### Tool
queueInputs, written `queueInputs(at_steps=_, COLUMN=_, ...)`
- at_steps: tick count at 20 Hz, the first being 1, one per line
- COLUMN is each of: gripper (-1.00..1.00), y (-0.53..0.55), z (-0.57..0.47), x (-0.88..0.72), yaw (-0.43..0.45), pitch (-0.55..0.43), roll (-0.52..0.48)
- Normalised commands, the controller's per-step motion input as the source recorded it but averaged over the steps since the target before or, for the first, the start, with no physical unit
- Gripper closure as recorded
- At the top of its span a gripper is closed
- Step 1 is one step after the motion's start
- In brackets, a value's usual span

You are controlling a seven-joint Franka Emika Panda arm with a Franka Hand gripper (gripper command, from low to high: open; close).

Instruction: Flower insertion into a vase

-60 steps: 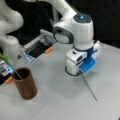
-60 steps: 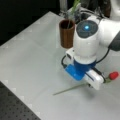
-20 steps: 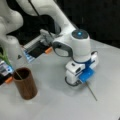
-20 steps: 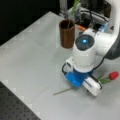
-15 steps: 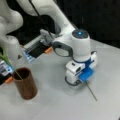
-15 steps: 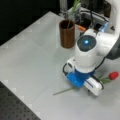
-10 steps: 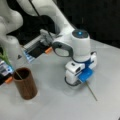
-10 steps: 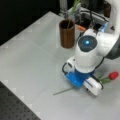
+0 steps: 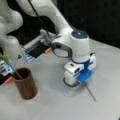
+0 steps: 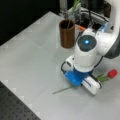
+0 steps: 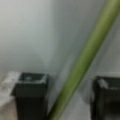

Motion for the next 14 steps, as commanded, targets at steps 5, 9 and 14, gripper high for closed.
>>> queueInputs(at_steps=5, gripper=1.00, y=0.24, z=-0.30, x=-0.08, yaw=0.020, pitch=-0.096, roll=-0.206)
queueInputs(at_steps=9, gripper=1.00, y=0.22, z=-0.28, x=-0.03, yaw=0.019, pitch=-0.083, roll=-0.204)
queueInputs(at_steps=14, gripper=1.00, y=0.17, z=-0.13, x=-0.04, yaw=0.035, pitch=-0.030, roll=-0.219)
